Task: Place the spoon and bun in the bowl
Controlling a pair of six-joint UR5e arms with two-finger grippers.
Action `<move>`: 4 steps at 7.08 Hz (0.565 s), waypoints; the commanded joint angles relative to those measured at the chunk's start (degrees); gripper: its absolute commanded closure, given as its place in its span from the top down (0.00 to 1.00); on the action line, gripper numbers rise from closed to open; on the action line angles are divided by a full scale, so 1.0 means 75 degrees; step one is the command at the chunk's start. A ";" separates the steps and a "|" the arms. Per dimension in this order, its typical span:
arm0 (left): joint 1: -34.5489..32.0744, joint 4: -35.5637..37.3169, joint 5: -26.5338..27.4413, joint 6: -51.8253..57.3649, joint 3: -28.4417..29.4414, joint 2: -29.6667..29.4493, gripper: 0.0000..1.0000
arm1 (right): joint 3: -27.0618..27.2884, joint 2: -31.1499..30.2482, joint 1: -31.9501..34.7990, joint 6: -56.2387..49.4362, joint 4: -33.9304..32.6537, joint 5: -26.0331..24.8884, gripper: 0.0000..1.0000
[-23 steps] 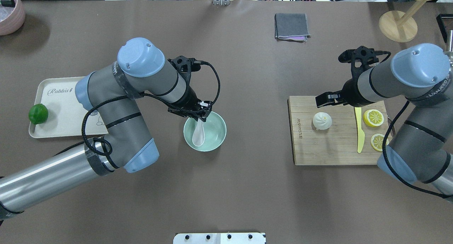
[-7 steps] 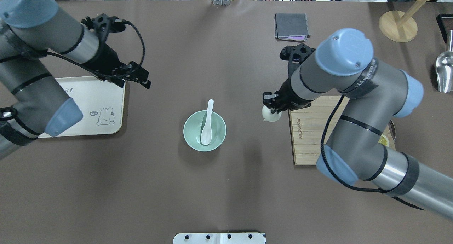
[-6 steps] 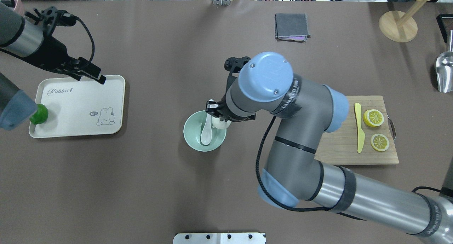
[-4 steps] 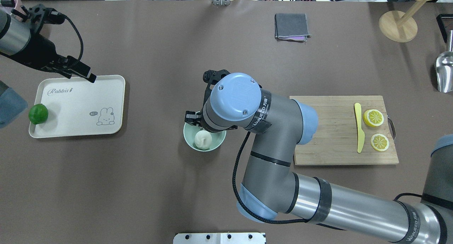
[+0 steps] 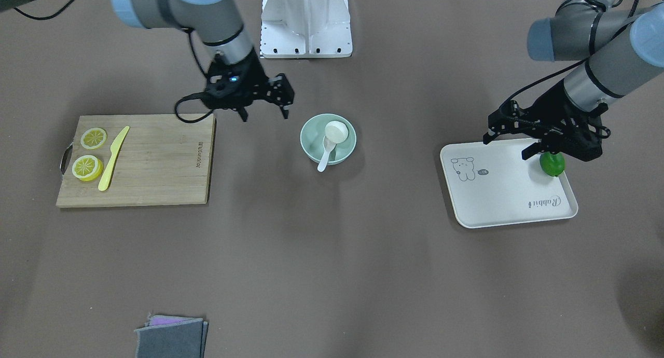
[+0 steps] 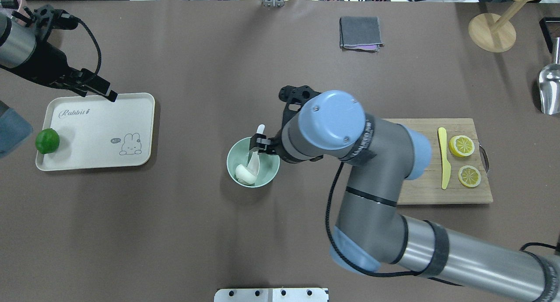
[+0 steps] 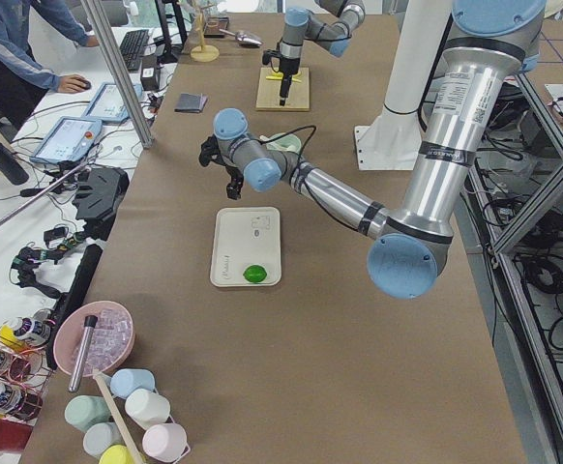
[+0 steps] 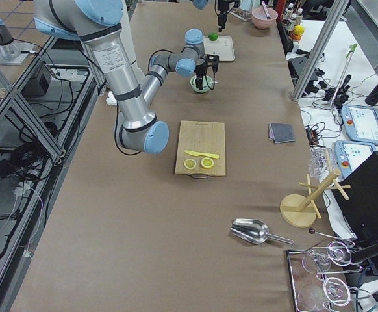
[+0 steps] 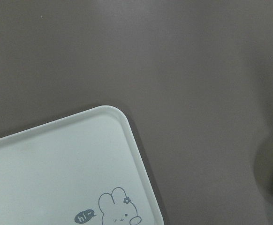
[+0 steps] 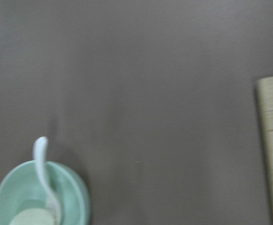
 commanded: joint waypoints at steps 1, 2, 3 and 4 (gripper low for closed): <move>-0.0610 0.0194 0.0018 0.0817 -0.0134 0.0521 0.97 | 0.0246 -0.1609 0.1726 -0.2884 -0.0034 0.1104 1.00; -0.1043 0.0241 -0.0051 0.2100 -0.0182 0.1105 0.97 | 0.0001 -0.2219 0.2755 -0.4512 -0.0080 0.1734 1.00; -0.1430 0.0543 -0.0052 0.3146 -0.0136 0.1447 0.97 | -0.0535 -0.2631 0.3832 -0.6303 -0.0069 0.2610 1.00; -0.1979 0.1300 -0.0041 0.4200 -0.0089 0.1532 0.97 | -0.0830 -0.2960 0.4504 -0.7540 -0.0081 0.2955 1.00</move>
